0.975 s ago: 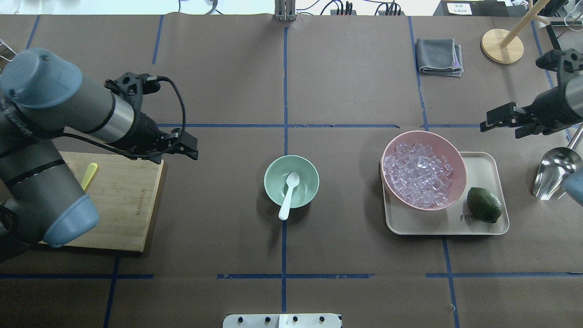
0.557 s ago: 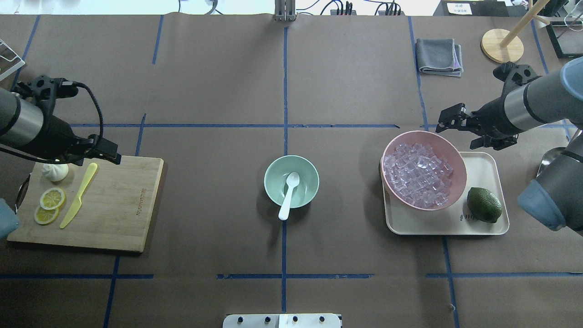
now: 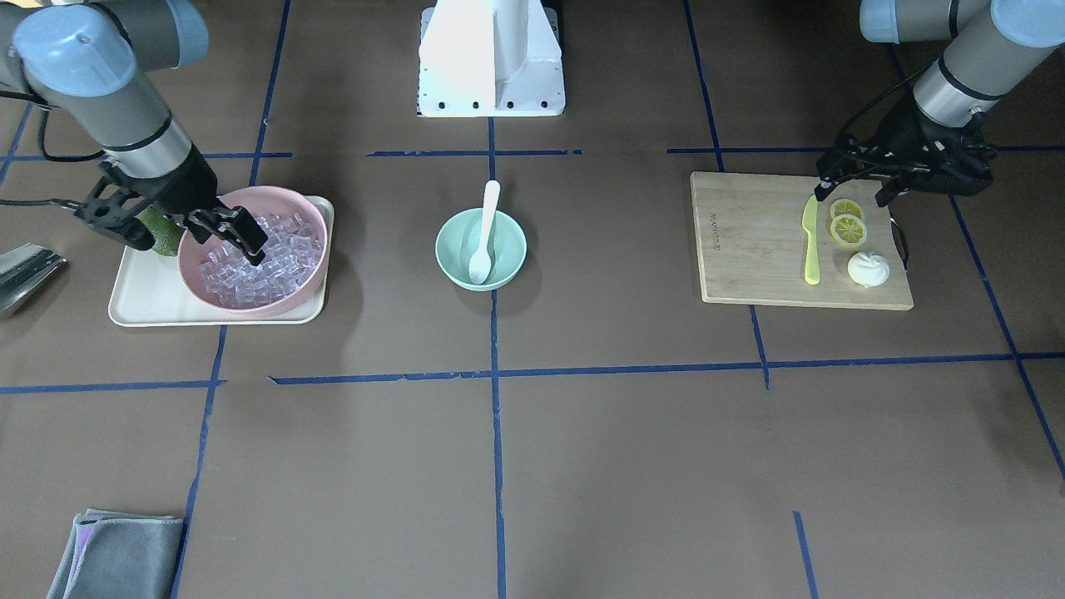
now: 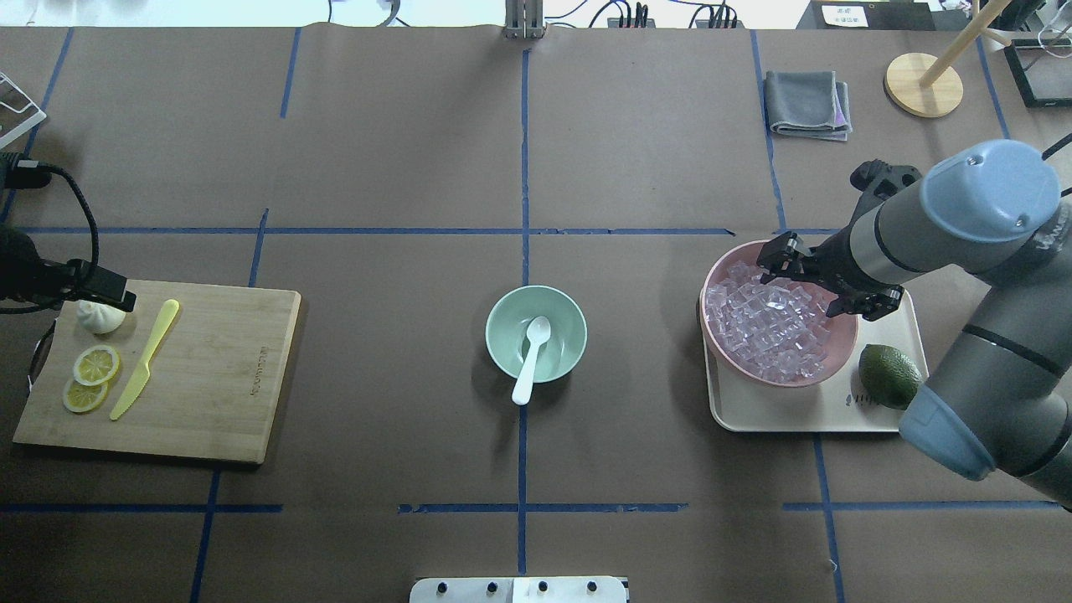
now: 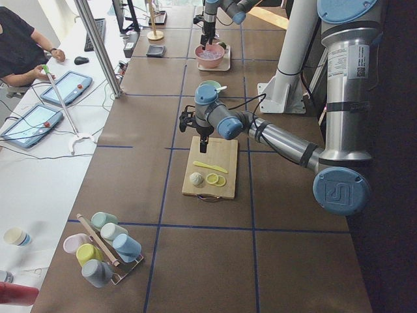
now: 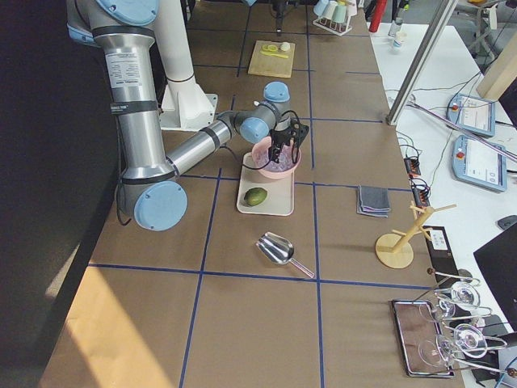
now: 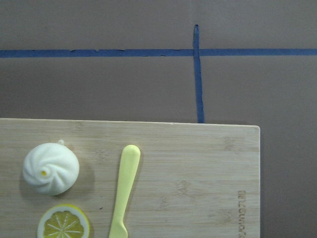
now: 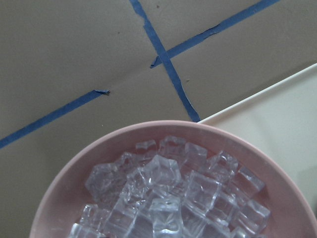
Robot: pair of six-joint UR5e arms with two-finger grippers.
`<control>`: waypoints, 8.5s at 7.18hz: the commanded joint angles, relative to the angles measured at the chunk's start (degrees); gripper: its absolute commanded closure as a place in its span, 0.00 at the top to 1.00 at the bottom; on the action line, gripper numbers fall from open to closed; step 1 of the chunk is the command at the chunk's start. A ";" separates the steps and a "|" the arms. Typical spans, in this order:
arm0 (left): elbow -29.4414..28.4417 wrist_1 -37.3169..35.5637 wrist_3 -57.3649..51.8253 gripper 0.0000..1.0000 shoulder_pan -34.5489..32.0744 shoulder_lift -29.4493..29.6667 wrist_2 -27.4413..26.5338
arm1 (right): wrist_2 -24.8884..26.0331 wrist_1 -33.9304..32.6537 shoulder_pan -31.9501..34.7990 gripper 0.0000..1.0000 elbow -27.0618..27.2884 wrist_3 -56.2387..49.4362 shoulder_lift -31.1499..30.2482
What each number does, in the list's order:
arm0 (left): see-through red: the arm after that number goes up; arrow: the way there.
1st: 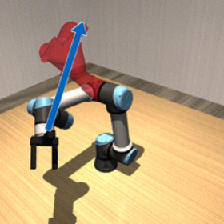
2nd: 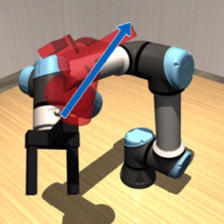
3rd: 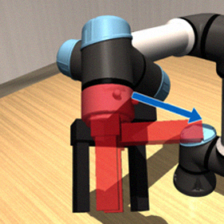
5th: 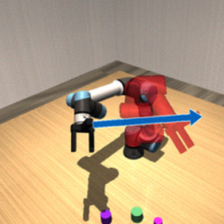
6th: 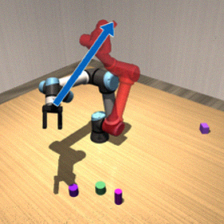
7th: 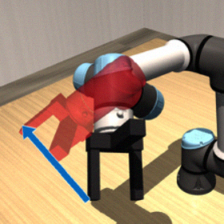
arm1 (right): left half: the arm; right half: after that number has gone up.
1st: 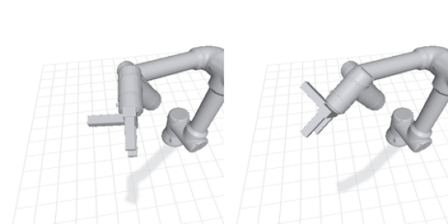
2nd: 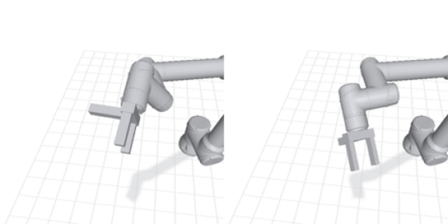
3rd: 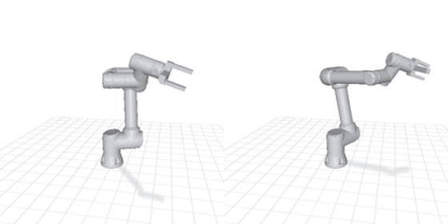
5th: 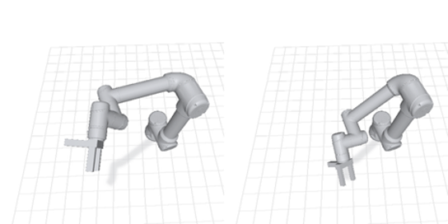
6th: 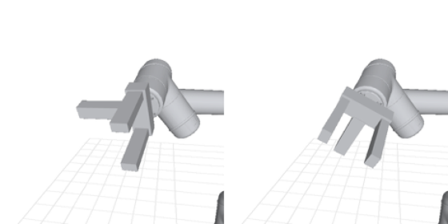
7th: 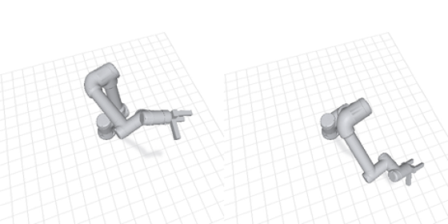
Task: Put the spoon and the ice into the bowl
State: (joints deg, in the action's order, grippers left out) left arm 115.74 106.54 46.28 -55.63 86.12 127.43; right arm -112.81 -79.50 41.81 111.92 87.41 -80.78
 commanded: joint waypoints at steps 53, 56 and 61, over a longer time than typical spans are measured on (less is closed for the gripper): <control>-15.81 -27.88 -50.68 1.00 -33.58 -1.57 11.17 | -22.36 -16.04 42.30 1.00 -7.77 -91.63 -18.36; -16.07 -27.80 -50.85 1.00 -33.58 -1.83 10.82 | -22.19 -16.04 42.30 1.00 -7.86 -91.45 -18.18; -15.63 -27.71 -50.86 1.00 -33.58 -0.95 5.72 | -22.54 -16.04 42.38 1.00 -7.68 -91.36 -18.01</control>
State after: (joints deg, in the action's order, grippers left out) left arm 100.03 78.83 -4.66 -89.21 84.88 133.28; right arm -135.15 -95.51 84.18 104.17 -3.98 -98.85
